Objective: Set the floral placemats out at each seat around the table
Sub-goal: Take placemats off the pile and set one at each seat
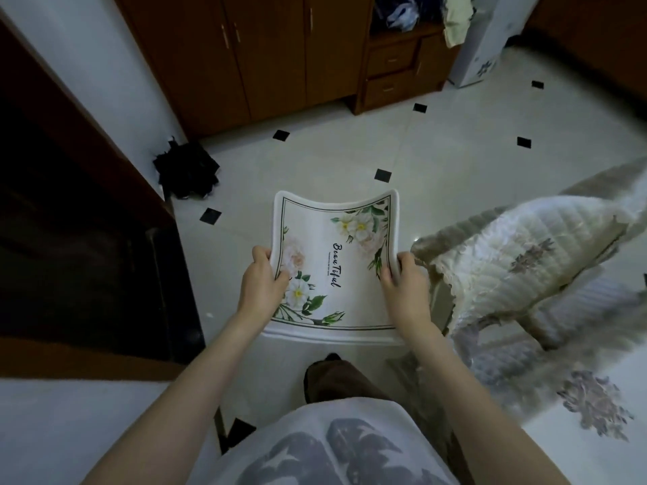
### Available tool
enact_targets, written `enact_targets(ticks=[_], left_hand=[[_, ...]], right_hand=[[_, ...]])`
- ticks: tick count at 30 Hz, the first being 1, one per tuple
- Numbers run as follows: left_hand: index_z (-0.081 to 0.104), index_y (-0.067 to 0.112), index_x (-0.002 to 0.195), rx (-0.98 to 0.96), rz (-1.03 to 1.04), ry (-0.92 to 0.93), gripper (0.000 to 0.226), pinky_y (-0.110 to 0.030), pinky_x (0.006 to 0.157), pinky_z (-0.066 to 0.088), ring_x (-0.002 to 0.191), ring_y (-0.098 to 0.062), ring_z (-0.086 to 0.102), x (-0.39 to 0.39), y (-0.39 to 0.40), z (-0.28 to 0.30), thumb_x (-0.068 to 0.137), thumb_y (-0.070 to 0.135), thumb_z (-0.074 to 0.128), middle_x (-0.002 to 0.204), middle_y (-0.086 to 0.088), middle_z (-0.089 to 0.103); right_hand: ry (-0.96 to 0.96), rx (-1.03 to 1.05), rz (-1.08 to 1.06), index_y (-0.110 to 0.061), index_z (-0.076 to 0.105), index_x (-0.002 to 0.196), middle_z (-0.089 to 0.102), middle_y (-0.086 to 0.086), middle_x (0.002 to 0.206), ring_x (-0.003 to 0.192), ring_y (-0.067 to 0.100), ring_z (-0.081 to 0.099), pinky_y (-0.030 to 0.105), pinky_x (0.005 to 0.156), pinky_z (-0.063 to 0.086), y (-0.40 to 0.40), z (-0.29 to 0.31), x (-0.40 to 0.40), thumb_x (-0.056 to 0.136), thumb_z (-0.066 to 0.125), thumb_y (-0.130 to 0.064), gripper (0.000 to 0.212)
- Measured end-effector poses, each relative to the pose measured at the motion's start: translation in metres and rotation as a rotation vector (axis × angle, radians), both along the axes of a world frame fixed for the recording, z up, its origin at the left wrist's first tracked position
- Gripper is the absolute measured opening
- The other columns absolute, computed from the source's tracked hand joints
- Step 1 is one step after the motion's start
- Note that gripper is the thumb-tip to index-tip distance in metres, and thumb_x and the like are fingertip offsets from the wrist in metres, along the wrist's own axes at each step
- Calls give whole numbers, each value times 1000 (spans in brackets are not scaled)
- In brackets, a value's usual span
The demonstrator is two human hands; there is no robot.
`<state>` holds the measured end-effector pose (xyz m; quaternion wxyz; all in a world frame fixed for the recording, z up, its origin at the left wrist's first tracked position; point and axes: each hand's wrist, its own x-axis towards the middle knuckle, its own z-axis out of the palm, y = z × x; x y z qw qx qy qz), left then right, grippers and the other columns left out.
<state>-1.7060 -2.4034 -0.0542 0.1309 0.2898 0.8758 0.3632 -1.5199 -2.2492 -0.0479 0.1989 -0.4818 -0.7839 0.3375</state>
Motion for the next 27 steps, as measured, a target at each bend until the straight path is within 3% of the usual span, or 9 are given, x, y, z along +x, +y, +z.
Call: enact_targets(ticks=[3,7,11,15,21,24,27], left_hand=[[35,16,98,9,2,4,30,-11,42,34,60,1,49,-44,49,15,87,15,62,82,2,56],[36,12,100,34,-6,7,30,-21,47,36,64,-17,53,-95,107,25,86,15,62,82,-3,57],[37,11,102,38,-56,-11,29,-22,49,39,65,-18,55,-146,162,20,86,13,62,83,-5,58],[37,11,100,44,-164,-11,28,-15,46,35,64,-13,53,-207,227,8,86,12,62,85,-3,57],[35,15,102,22,-340,-17,30,-22,49,40,65,-14,54,-298,336,18,88,17,61,85,-4,57],[33,19,99,40,-445,-11,31,-14,48,35,64,-8,52,-328,392,27,87,16,62,86,-2,57],[33,19,99,44,-536,-38,31,-20,53,40,70,-15,56,-342,445,32,87,16,61,89,-2,57]], right_hand=[[32,-5,-18,-10,44,87,59,14,76,64,32,56,36,51,44,46,14,-40,92,52,-18,13],[54,40,-64,-9,43,85,57,12,72,60,29,48,34,52,35,103,25,-91,90,55,-16,14],[43,44,-120,-8,44,85,58,15,74,63,32,51,37,56,41,151,14,-134,89,55,-17,14],[70,72,-220,-15,39,79,50,9,65,54,23,40,24,49,23,198,-3,-183,87,57,-13,20],[72,43,-412,-14,44,85,53,6,67,57,25,45,25,50,25,265,4,-254,88,57,-17,14],[97,41,-502,-14,44,86,52,4,67,57,23,45,24,50,28,295,17,-274,89,57,-17,14],[85,45,-594,-13,46,89,57,7,72,60,23,50,28,50,33,324,24,-284,90,56,-18,12]])
